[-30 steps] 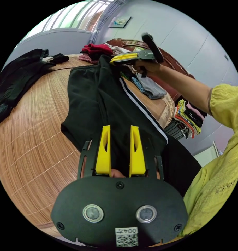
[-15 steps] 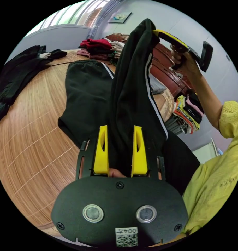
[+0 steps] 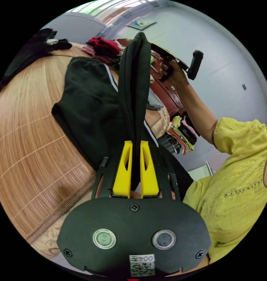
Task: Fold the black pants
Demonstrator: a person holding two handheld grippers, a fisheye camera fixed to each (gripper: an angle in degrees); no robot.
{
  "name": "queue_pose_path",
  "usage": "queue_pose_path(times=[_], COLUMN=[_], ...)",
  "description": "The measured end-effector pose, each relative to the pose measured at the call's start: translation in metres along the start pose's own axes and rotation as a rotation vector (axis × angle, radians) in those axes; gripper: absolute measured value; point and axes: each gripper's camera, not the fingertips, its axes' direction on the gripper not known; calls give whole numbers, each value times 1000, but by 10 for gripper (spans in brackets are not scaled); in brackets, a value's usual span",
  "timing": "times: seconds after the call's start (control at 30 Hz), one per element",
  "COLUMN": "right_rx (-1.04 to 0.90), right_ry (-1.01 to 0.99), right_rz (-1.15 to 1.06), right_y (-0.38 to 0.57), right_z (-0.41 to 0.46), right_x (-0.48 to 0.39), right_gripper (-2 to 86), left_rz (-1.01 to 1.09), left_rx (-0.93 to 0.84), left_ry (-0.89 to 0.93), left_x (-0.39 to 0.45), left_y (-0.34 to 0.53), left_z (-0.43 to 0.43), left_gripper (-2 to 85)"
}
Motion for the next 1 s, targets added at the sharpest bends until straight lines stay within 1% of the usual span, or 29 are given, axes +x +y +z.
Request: queue_pose_path(times=[0.13, 0.2, 0.3, 0.33, 0.4, 0.43, 0.47, 0.5, 0.53, 0.57, 0.6, 0.67, 0.8, 0.87, 1.0], right_rx=[-219, -284, -374, -414, -404, -350, -320, -311, -297, -303, -318, -386, -405, -431, -439], right_ry=[-12, -33, 4, -1, 3, -36, -122, -166, -248, -331, -382, -579, -613, -648, -631], right_rz=[7, 32, 63, 76, 121, 188, 272, 307, 361, 408, 430, 525, 580, 594, 637], right_y=[0, 3, 9, 11, 13, 14, 18, 21, 30, 41, 47, 70, 89, 94, 98], right_z=[88, 117, 152, 163, 165, 157, 151, 149, 148, 151, 155, 176, 195, 212, 230], right_x=[-4, -4, -2, 0, 11, 24, 41, 49, 63, 74, 79, 95, 105, 108, 115], right_gripper=[3, -1, -4, -3, 0, 4, 10, 23, 49, 87, 105, 116, 104, 105, 106], left_rz=[-61, -72, -108, -126, -148, -151, -150, -149, -151, -157, -155, -148, -130, -140, -150], left_rx=[-27, -40, -38, -23, 6, 34, 66, 80, 102, 124, 134, 142, 136, 166, 221], left_ry=[-62, -60, 4, 50, 118, 139, 146, 145, 137, 119, 110, 55, -86, -188, -259], left_x=[-21, -27, -38, -43, -50, -50, -49, -47, -45, -42, -39, -26, 0, 14, 29], left_y=[1, 4, 15, 21, 30, 37, 43, 46, 52, 57, 60, 66, 76, 84, 94], left_z=[8, 12, 14, 12, 7, 2, -5, -8, -12, -16, -18, -22, -32, -43, -60], left_gripper=[20, 21, 24, 25, 24, 22, 20, 19, 18, 16, 16, 14, 12, 10, 9])
